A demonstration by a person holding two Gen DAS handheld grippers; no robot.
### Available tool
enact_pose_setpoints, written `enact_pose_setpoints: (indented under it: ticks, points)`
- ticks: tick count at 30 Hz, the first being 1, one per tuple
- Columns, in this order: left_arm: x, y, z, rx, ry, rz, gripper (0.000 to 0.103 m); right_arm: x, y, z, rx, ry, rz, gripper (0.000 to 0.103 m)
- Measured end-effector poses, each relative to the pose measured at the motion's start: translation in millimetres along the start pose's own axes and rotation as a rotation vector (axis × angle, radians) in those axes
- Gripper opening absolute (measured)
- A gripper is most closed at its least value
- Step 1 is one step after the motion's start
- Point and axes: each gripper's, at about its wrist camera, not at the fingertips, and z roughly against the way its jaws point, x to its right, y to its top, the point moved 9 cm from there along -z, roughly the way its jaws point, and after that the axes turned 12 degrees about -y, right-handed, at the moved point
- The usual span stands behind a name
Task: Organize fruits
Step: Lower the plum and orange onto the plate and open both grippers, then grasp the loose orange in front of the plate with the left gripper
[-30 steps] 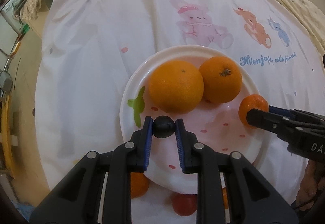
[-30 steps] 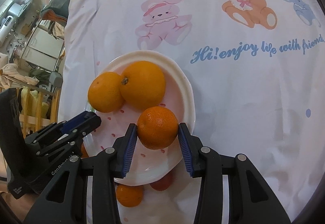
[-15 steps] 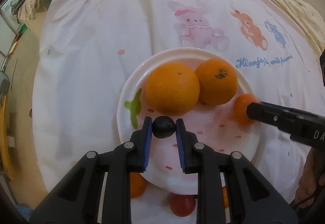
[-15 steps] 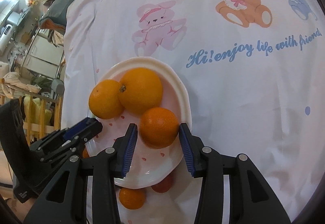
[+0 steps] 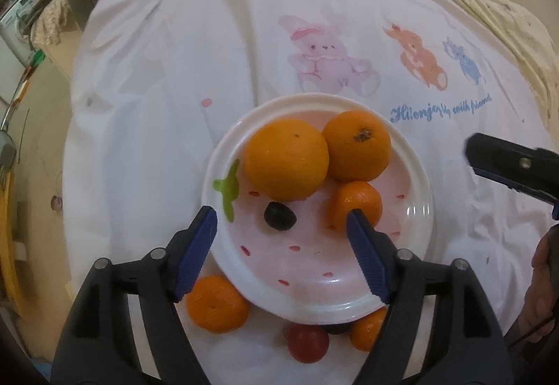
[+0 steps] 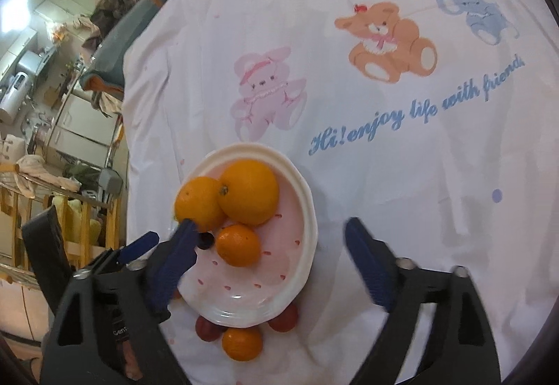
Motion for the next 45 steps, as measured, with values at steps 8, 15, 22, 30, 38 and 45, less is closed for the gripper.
enact_pose_setpoints:
  ticks: [8,15,22,30,38,45]
  points:
    - [-6,6,42,0.105,0.043,0.023,0.073,-4,-2,41,0.117,0.004,0.0,0.097]
    - [3,3,73,0.165,0.033,-0.007,0.074,7,-17,69,0.176,-0.053,0.005,0.097]
    - [14,-15,94,0.18,0.009,-0.027,0.074,14,-47,89,0.21,-0.083,0.01,0.097]
    - [17,-41,105,0.165,0.034,-0.057,0.074,4,-84,98,0.222,-0.104,0.061,0.097]
    - [-2,-58,109,0.141,0.033,0.013,0.074,7,-104,90,0.187,-0.135,0.033,0.097]
    - [-37,-70,98,0.097,-0.007,0.196,0.074,15,-105,78,0.144,-0.144,-0.02,0.097]
